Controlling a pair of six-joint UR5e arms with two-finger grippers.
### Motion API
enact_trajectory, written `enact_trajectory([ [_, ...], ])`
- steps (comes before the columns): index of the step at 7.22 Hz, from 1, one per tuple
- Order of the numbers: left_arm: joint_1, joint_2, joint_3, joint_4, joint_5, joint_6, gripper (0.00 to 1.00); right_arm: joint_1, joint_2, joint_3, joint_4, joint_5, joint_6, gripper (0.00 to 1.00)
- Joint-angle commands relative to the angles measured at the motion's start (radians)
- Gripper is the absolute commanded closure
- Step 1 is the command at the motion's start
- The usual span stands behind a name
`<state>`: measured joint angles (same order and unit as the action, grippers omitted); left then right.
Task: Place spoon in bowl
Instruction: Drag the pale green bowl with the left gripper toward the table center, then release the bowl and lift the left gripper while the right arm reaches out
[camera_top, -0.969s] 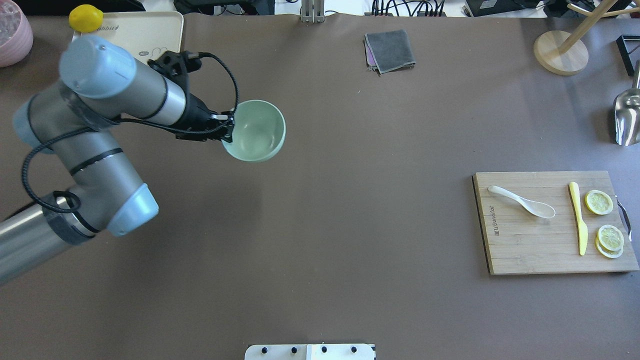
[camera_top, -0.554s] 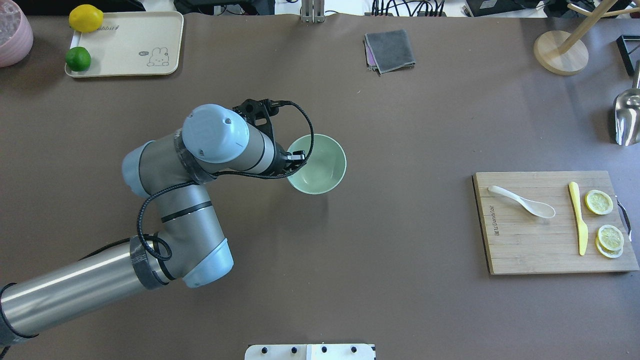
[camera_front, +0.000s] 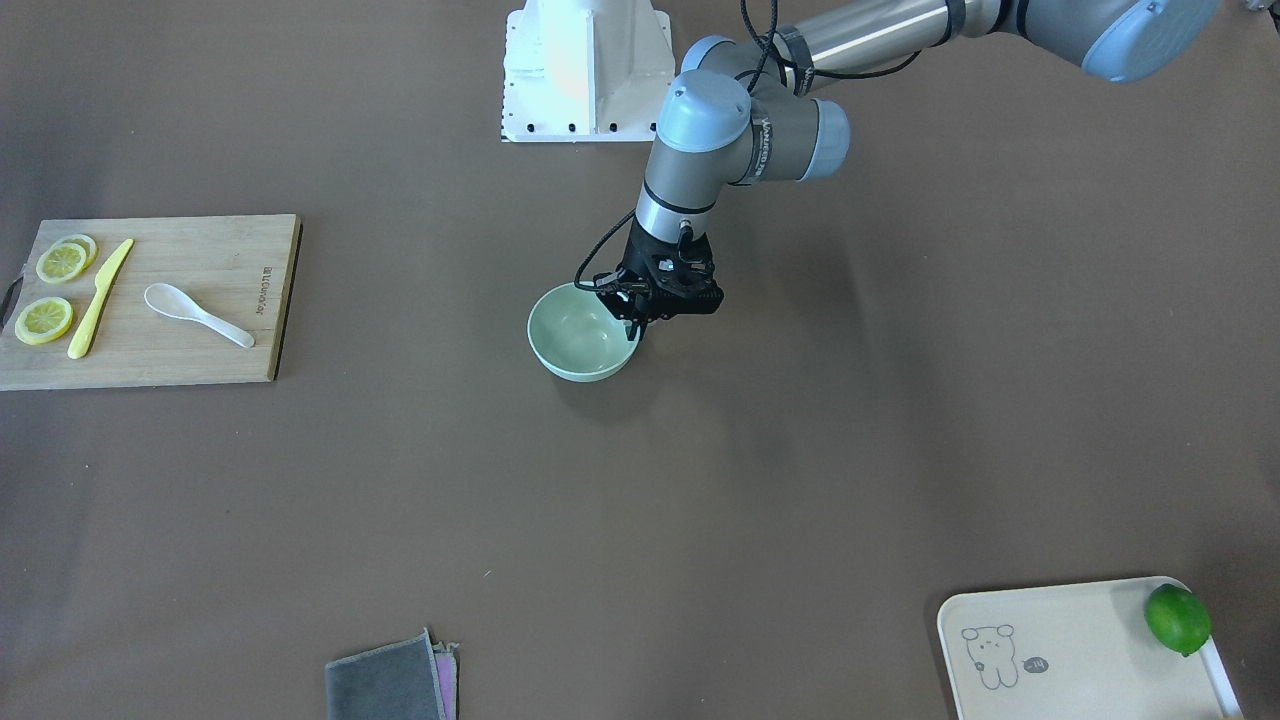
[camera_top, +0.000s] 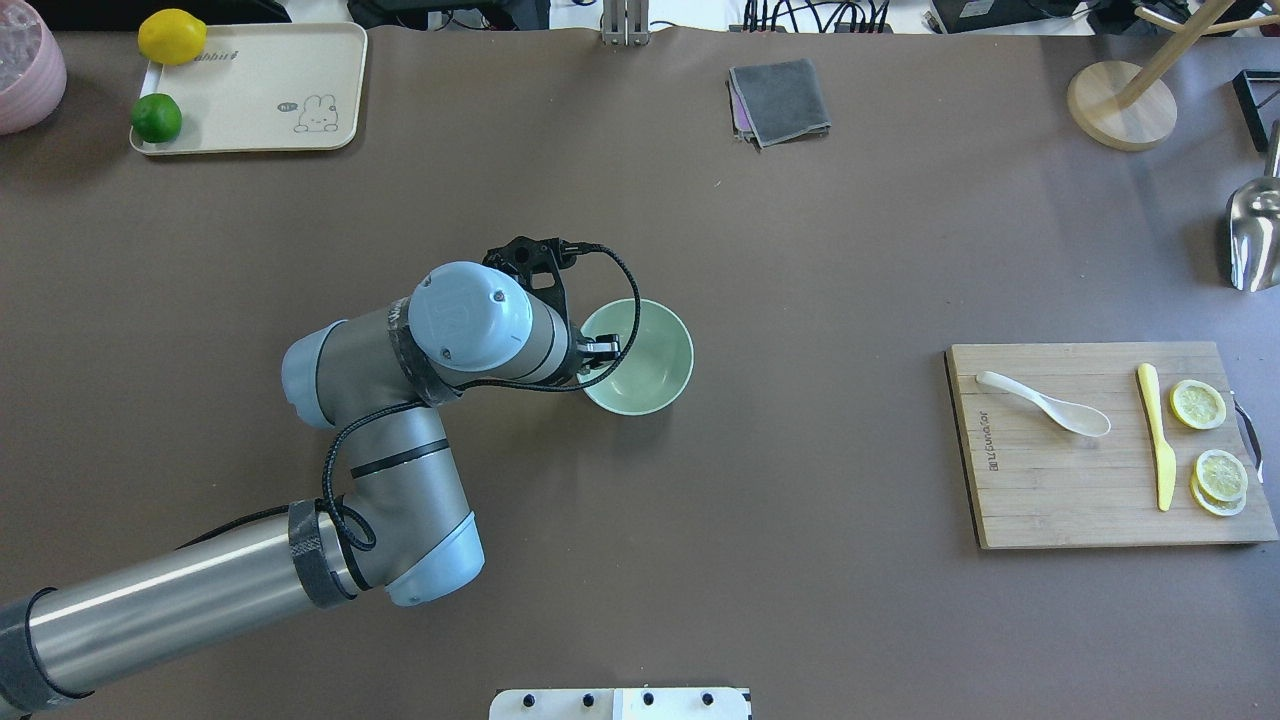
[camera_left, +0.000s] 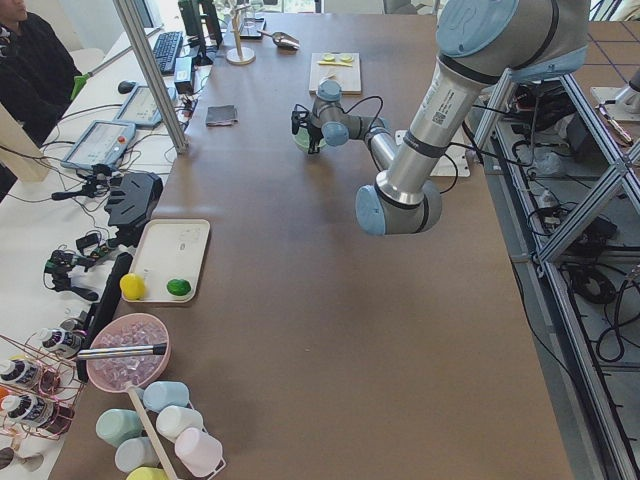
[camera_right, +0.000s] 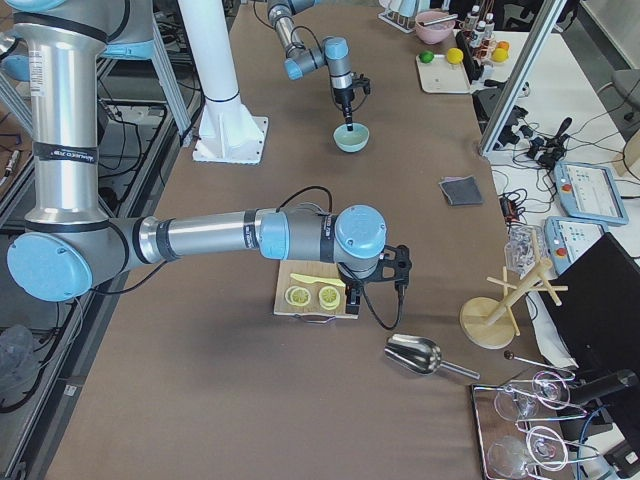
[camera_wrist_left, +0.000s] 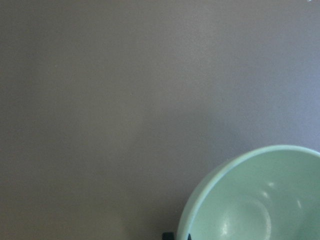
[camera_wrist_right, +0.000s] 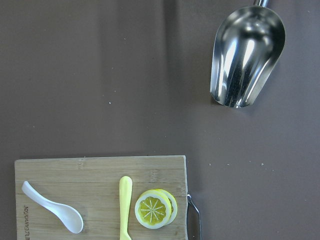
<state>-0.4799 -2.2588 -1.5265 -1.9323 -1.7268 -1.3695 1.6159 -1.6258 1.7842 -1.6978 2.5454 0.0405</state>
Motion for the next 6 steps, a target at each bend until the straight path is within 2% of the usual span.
enact_trajectory([
  [1, -0.002, 0.005, -0.026, -0.001, -0.003, 0.033, 0.03, -0.002, 0.001, 0.015, 0.029, 0.028, 0.016, 0.0],
  [3, -0.05, 0.03, -0.146, 0.056, -0.032, 0.068, 0.02, -0.017, 0.038, 0.05, 0.038, 0.082, 0.018, 0.0],
  [4, -0.11, 0.045, -0.208, 0.134, -0.107, 0.098, 0.02, -0.093, 0.044, 0.104, 0.053, 0.101, 0.018, 0.0],
  [5, -0.167, 0.097, -0.271, 0.145, -0.149, 0.16, 0.02, -0.16, 0.05, 0.162, 0.066, 0.098, 0.038, 0.0],
  [6, -0.211, 0.143, -0.29, 0.145, -0.166, 0.217, 0.02, -0.254, 0.091, 0.197, 0.096, 0.032, 0.065, 0.0],
])
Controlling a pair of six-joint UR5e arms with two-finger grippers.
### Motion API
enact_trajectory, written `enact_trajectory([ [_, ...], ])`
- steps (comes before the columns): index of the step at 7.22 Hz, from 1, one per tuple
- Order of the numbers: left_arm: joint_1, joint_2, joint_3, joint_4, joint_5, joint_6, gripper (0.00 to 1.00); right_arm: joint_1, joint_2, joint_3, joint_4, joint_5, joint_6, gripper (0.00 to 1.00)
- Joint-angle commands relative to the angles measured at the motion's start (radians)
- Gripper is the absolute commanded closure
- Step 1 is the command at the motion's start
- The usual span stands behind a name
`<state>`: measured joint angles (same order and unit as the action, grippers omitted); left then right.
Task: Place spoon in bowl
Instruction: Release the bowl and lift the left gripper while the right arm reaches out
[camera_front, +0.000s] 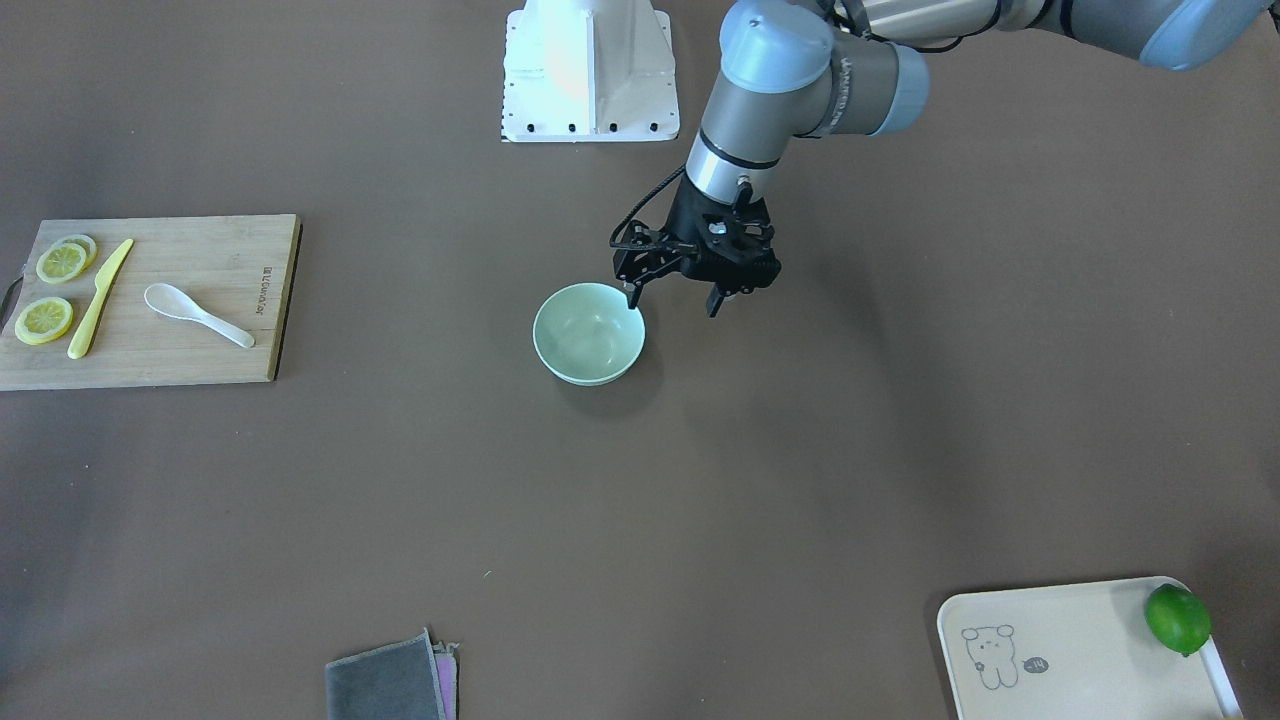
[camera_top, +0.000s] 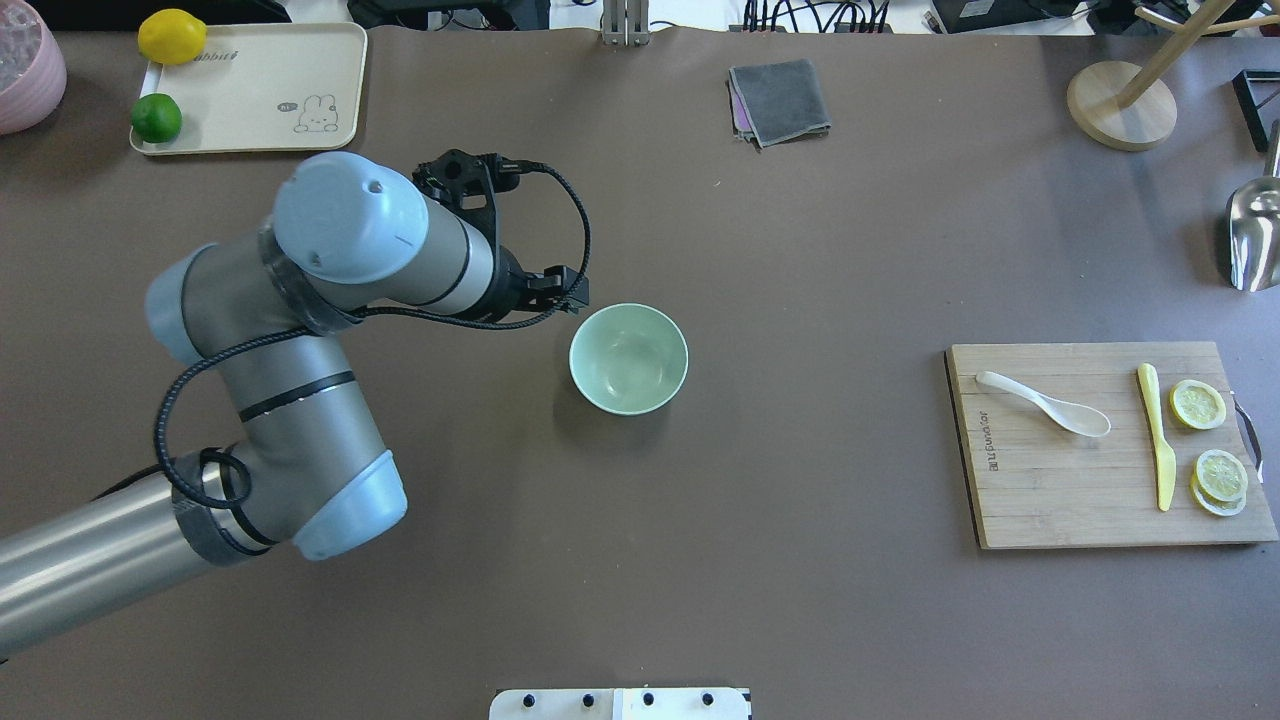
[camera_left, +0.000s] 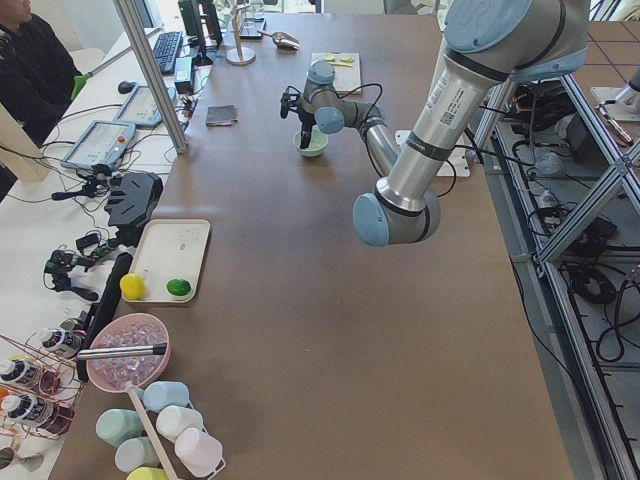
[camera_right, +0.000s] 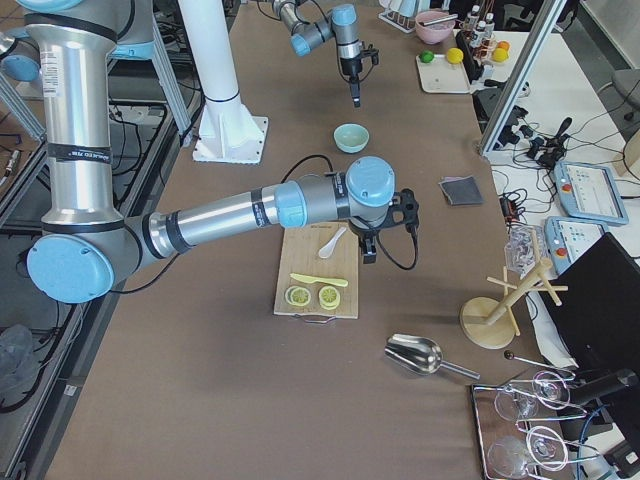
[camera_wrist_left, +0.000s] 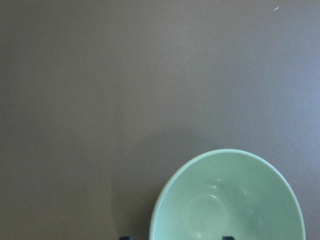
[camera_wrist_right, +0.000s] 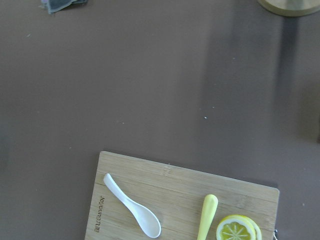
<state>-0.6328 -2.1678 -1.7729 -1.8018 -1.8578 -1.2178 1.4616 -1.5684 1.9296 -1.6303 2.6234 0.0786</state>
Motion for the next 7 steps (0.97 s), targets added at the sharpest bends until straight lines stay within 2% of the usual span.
enact_trajectory([
  [1, -0.091, 0.071, -0.045, 0.013, -0.038, 0.119, 0.02, -0.215, 0.044, 0.084, 0.121, -0.147, 0.036, 0.0],
  [2, -0.125, 0.072, -0.045, 0.015, -0.066, 0.121, 0.02, -0.304, 0.041, 0.085, 0.262, -0.227, 0.099, 0.0],
  [3, -0.145, 0.083, -0.045, 0.015, -0.075, 0.121, 0.02, -0.423, 0.028, 0.075, 0.355, -0.367, 0.092, 0.0],
  [4, -0.174, 0.086, -0.043, 0.015, -0.096, 0.129, 0.02, -0.481, 0.028, 0.056, 0.386, -0.42, 0.104, 0.0],
  [7, -0.186, 0.098, -0.04, 0.015, -0.109, 0.142, 0.02, -0.555, 0.022, -0.018, 0.389, -0.425, 0.0, 0.01],
])
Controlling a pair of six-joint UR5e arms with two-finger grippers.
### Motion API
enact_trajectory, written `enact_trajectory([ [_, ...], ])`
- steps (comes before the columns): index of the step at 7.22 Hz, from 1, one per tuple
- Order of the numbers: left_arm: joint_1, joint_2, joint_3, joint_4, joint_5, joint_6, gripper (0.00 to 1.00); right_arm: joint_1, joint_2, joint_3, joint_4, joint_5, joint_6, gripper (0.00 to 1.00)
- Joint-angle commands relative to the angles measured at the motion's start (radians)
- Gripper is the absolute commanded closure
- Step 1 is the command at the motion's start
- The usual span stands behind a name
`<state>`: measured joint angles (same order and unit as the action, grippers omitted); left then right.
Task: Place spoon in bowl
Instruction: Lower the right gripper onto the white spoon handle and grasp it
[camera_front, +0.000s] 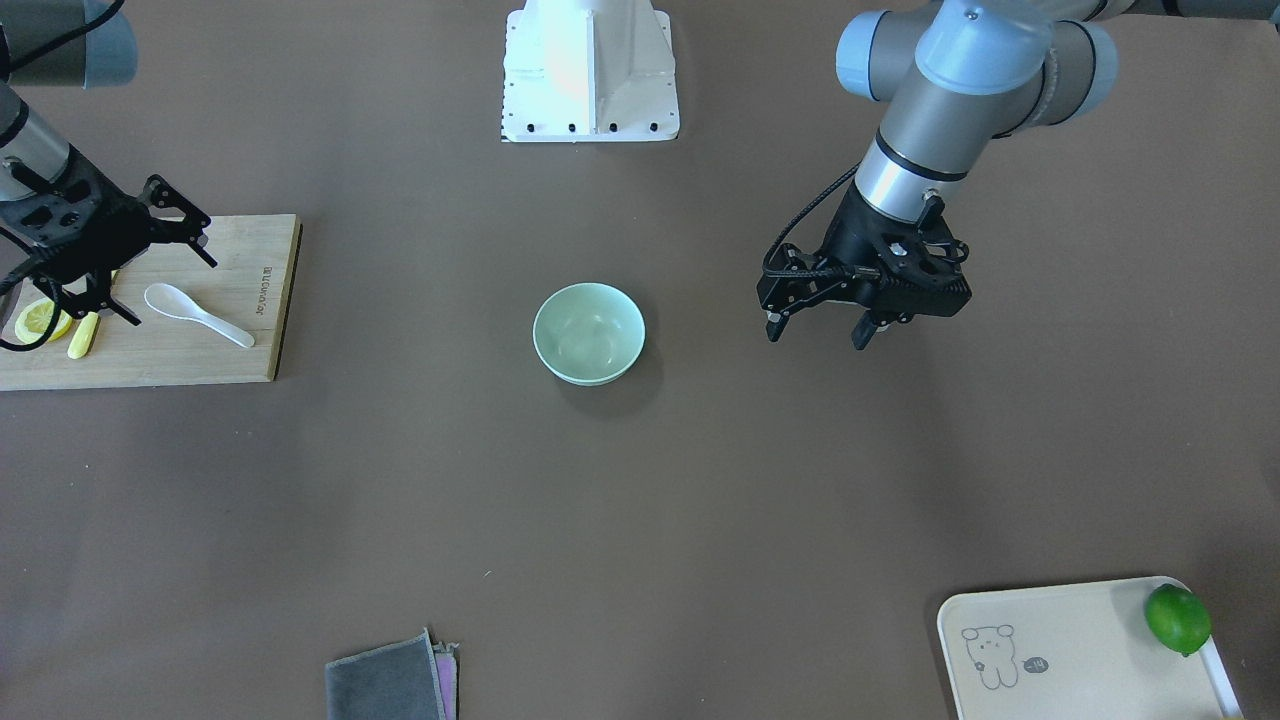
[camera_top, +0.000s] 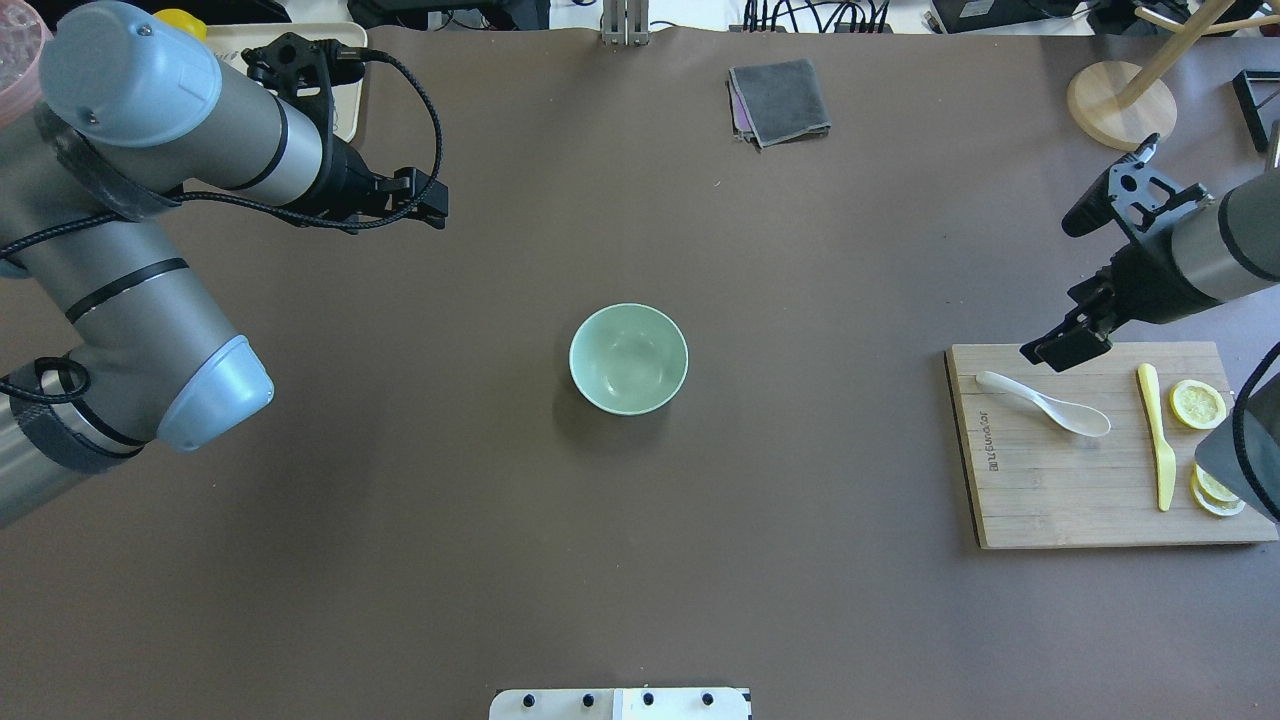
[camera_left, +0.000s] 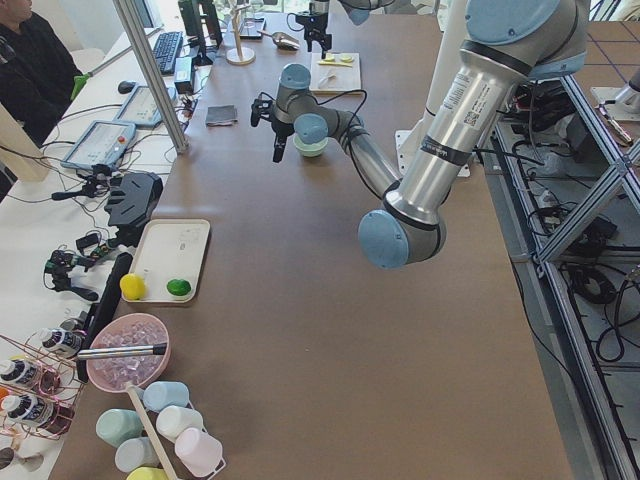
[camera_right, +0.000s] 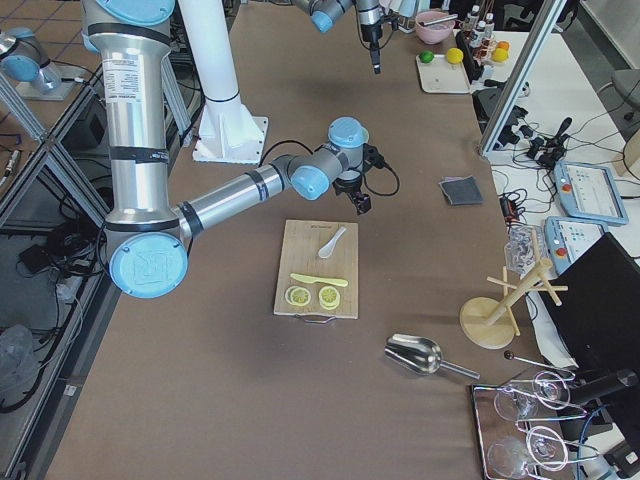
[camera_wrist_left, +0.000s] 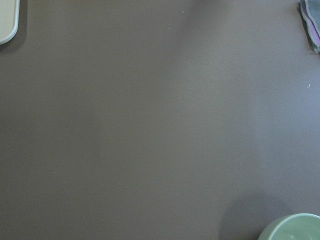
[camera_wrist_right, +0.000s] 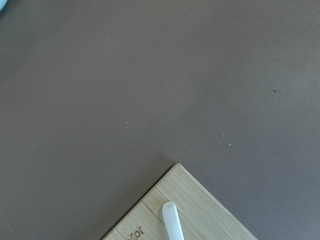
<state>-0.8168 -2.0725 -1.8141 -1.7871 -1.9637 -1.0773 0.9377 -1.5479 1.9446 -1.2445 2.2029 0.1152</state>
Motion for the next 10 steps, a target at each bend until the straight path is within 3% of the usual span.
enact_trajectory([
  [1, -0.002, 0.003, 0.002, -0.002, -0.004, 0.004, 0.02, -0.042, -0.004, -0.077, 0.023, -0.006, -0.064, 0.01],
  [4, -0.001, 0.003, 0.004, -0.002, -0.007, 0.046, 0.02, -0.05, -0.004, -0.255, 0.256, -0.005, -0.058, 0.01],
  [10, 0.002, 0.003, 0.007, -0.003, -0.007, 0.048, 0.02, -0.083, -0.029, -0.237, 0.267, -0.012, -0.019, 0.01],
])
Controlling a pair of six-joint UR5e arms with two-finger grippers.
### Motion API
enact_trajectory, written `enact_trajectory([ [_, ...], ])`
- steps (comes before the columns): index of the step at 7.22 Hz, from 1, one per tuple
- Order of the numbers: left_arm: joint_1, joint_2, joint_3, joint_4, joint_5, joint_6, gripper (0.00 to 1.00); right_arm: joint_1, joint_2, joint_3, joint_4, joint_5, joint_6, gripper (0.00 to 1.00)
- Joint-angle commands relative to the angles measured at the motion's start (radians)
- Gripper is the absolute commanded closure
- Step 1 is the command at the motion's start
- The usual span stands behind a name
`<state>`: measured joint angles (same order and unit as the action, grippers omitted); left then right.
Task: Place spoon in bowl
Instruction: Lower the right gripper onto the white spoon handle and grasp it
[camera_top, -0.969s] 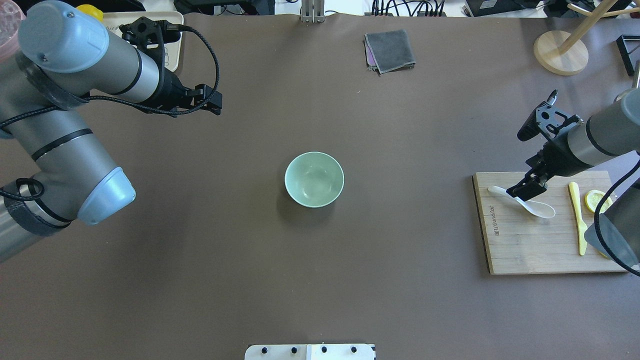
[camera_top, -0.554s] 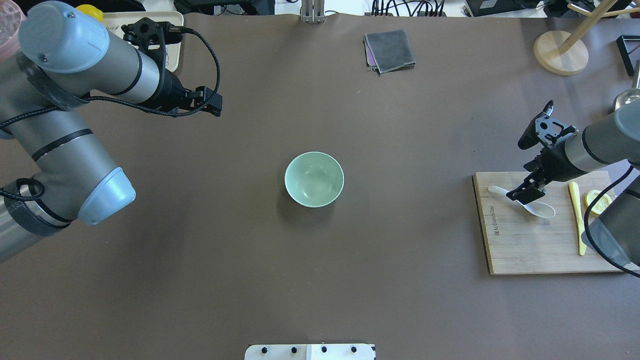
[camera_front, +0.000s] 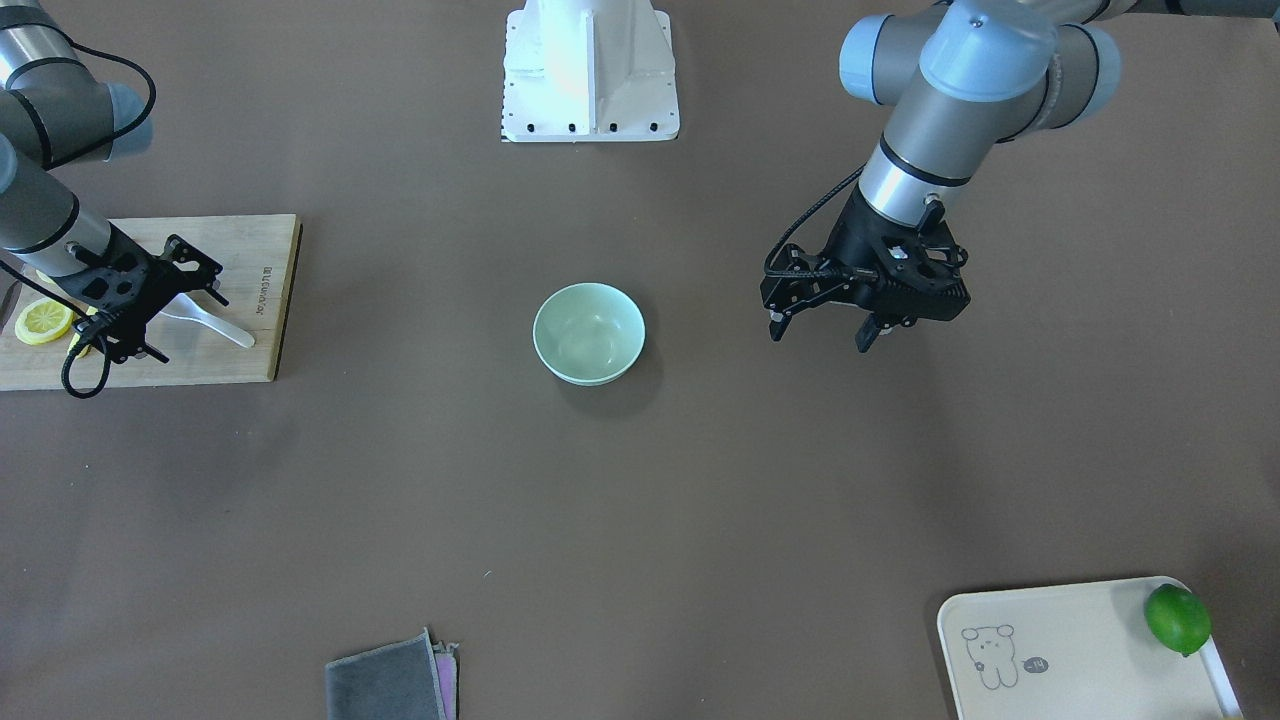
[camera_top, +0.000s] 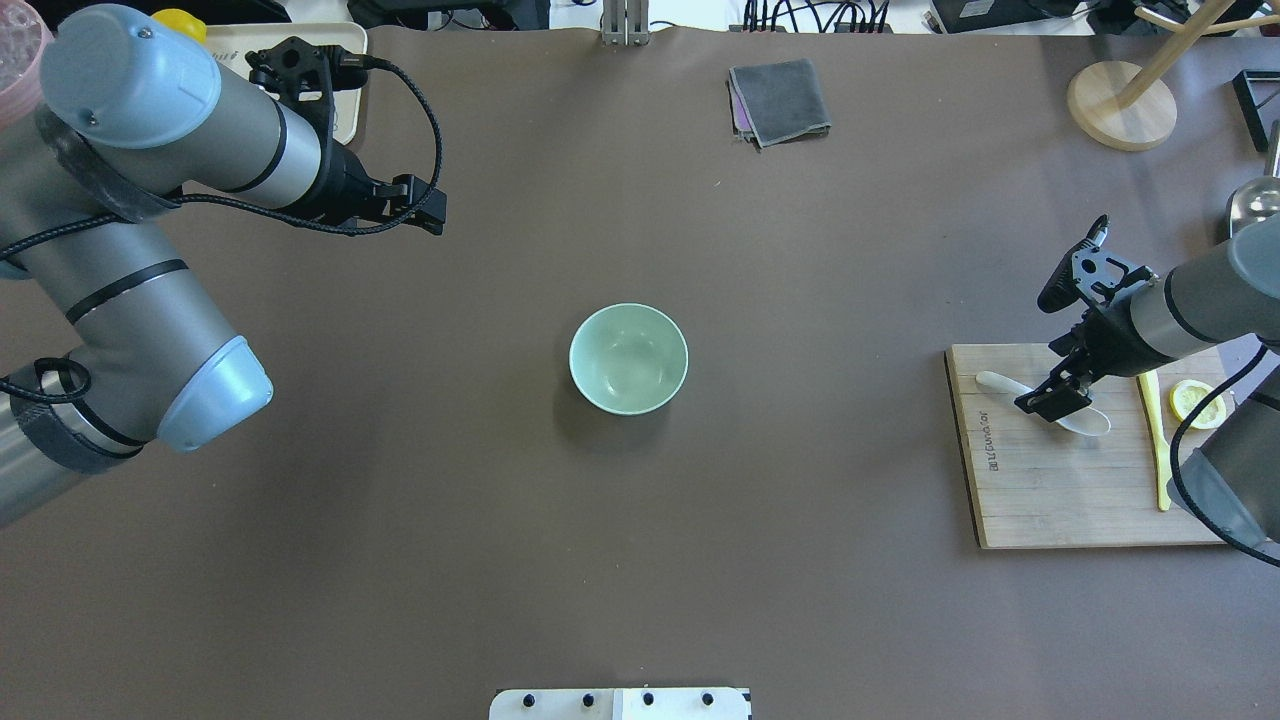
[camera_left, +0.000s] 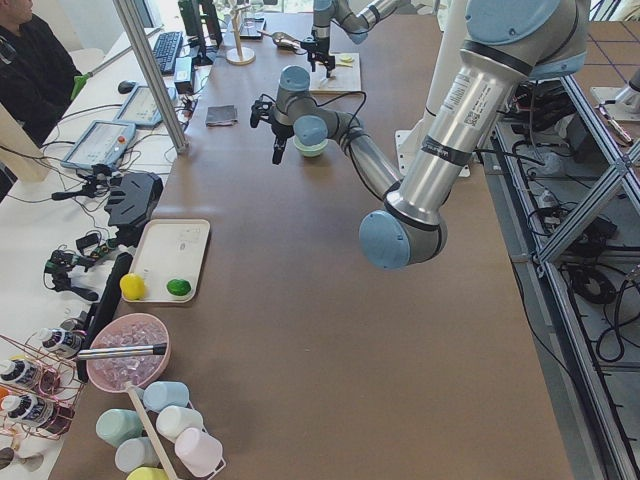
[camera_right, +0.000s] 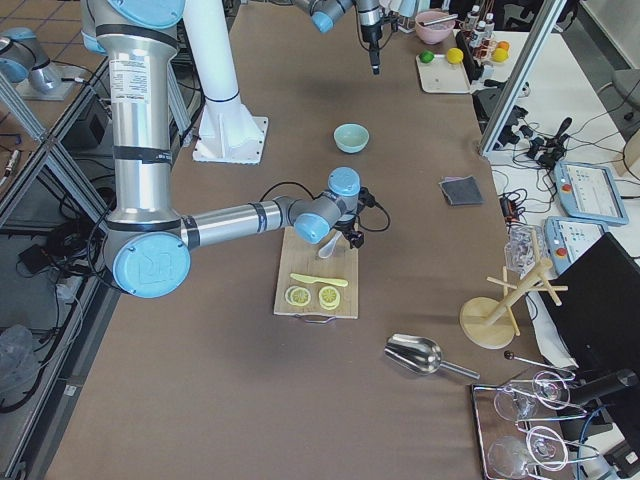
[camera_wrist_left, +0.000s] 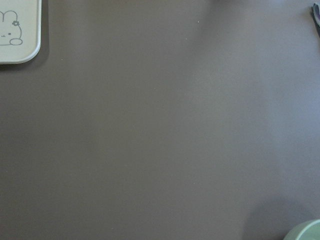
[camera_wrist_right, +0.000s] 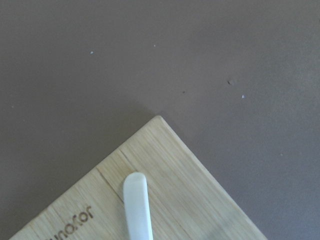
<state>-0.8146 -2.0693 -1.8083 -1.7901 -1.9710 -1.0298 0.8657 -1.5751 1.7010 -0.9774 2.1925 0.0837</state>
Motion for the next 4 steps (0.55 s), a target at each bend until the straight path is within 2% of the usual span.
enact_trajectory([
  [1, 0.0, 0.0, 0.001, 0.0, 0.0, 0.0, 0.02, -0.014, -0.002, 0.009, 0.0, -0.002, 0.021, 0.01],
  [3, -0.001, 0.0, 0.007, -0.003, 0.0, 0.0, 0.02, -0.034, -0.002, 0.009, 0.0, -0.031, 0.034, 0.04],
  [4, -0.001, 0.0, 0.007, -0.003, 0.001, 0.0, 0.02, -0.037, -0.002, 0.009, 0.002, -0.039, 0.047, 0.2],
])
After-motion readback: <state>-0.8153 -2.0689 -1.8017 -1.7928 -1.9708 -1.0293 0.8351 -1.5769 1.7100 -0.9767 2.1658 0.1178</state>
